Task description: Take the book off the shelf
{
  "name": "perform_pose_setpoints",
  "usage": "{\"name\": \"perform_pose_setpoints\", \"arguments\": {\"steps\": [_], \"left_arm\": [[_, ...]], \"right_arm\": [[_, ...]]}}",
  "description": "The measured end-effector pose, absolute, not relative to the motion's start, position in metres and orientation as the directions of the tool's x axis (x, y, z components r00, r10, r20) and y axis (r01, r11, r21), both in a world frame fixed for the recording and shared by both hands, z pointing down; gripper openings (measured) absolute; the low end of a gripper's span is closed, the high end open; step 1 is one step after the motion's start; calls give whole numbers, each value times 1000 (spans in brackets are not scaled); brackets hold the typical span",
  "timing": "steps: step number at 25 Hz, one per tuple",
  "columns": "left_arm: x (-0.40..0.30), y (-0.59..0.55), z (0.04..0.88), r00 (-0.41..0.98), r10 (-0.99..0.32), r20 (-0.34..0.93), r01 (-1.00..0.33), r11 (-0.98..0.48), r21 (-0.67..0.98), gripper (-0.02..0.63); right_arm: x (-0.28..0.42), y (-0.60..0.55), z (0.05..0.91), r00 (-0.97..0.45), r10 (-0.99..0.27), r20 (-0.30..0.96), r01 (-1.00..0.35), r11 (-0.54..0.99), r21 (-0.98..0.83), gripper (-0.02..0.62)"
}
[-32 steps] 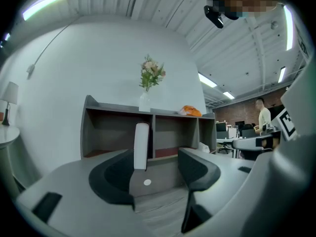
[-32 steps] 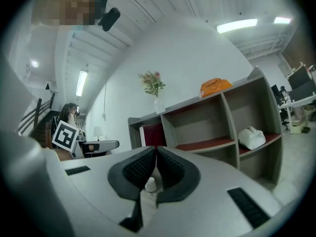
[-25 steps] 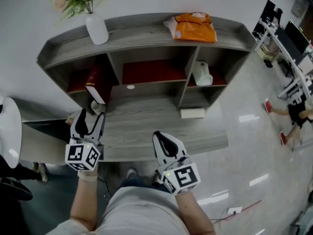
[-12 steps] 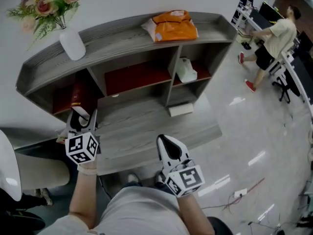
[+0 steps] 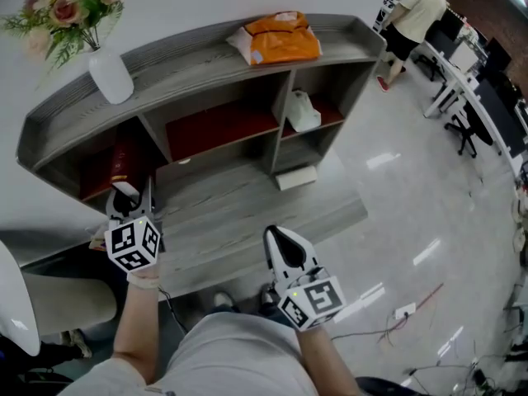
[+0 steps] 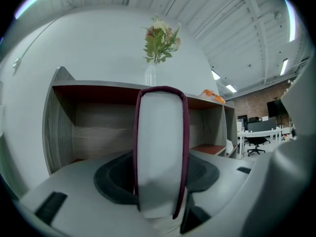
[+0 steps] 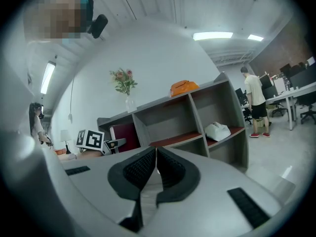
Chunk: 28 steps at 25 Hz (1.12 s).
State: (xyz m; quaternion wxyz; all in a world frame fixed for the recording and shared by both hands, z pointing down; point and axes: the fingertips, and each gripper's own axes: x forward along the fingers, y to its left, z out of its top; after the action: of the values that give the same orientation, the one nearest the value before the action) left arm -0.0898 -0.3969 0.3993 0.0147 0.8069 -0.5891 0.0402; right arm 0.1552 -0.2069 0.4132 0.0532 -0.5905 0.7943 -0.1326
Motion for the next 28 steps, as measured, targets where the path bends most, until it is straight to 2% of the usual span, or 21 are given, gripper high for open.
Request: {"name": "perform_pose_setpoints", "arguments": {"steps": [11, 28], "left_arm": [[-101, -367, 394, 327, -942, 71, -944, -329, -19, 224], [-154, -274, 374, 350, -936, 38, -937, -350, 18, 219]], "right_arm": [[136, -199, 417, -332, -939, 86, -921, 304, -244, 20], [53, -223, 418, -547, -835, 61, -812, 512, -282, 20]]}}
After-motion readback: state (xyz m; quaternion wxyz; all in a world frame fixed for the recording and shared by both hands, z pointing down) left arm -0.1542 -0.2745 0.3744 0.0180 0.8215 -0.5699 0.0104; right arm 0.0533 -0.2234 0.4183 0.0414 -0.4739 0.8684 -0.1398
